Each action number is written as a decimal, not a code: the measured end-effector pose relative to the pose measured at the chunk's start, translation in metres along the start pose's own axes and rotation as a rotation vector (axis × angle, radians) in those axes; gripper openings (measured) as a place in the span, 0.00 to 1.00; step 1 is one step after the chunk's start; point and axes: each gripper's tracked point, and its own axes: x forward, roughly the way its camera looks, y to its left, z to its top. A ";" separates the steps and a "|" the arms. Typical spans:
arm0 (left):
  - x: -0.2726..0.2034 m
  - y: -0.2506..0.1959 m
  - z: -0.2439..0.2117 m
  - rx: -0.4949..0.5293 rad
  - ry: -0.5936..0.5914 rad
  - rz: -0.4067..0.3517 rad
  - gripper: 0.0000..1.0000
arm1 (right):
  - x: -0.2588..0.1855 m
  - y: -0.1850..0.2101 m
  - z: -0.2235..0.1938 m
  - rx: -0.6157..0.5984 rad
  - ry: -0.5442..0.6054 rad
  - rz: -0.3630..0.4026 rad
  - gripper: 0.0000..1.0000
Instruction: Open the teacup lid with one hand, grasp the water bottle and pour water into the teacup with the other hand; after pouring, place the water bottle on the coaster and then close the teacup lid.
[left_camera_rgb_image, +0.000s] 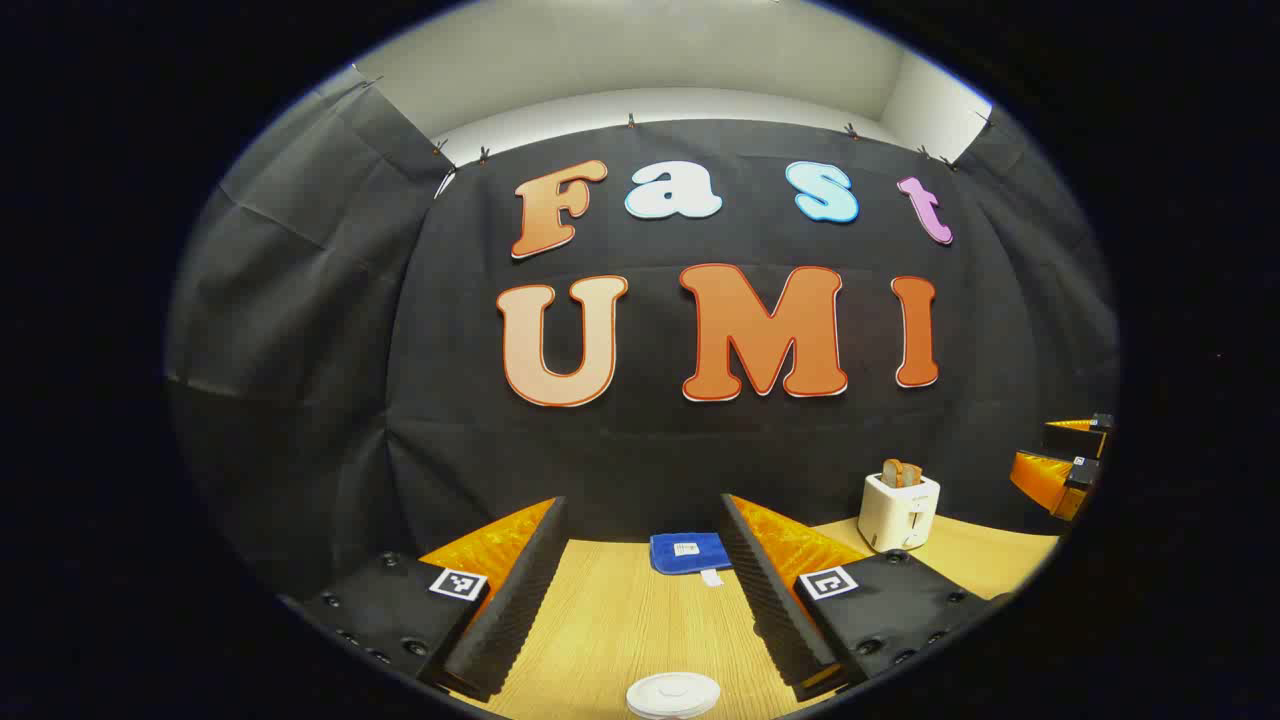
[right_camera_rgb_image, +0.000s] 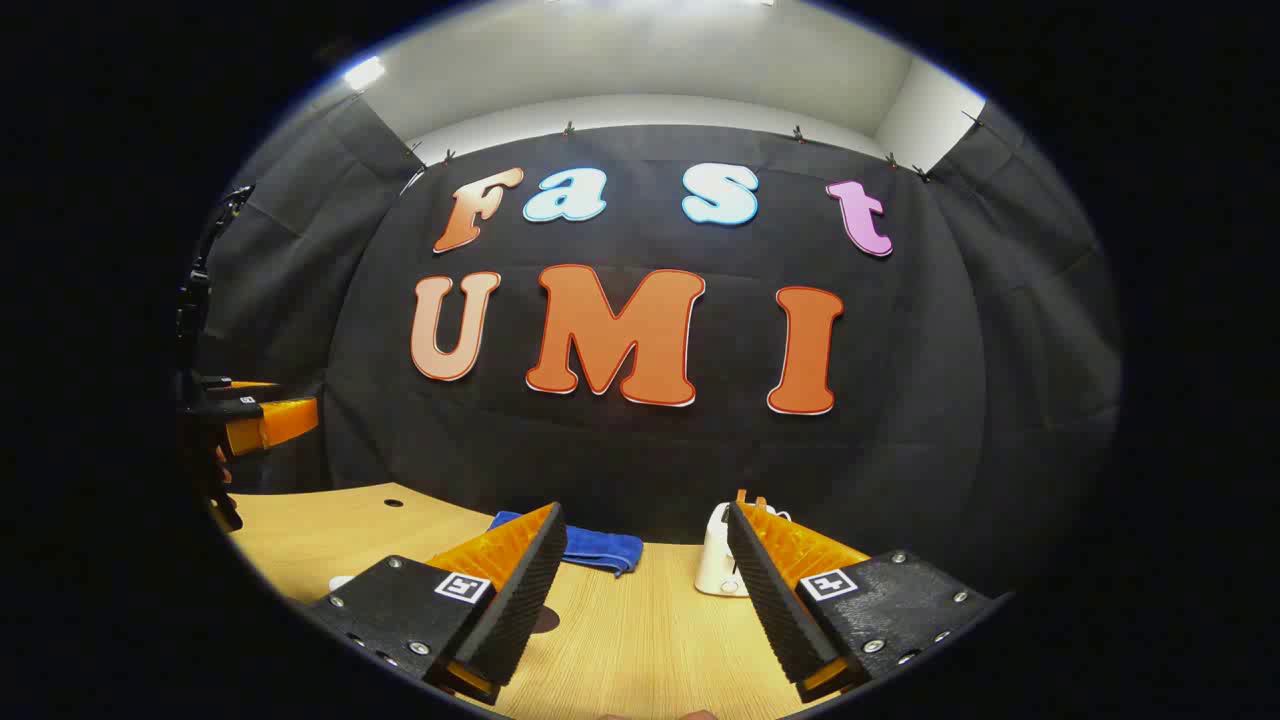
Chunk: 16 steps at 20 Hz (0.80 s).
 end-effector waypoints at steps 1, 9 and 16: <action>-0.001 0.000 0.000 -0.001 0.002 0.000 0.96 | -0.001 0.000 0.000 -0.001 0.001 0.000 0.96; 0.006 -0.001 -0.002 0.001 0.008 0.000 0.96 | 0.004 0.001 -0.001 -0.003 -0.001 0.013 0.96; 0.014 -0.004 -0.014 -0.020 0.018 -0.002 0.98 | 0.011 0.005 -0.007 -0.002 0.004 0.026 0.96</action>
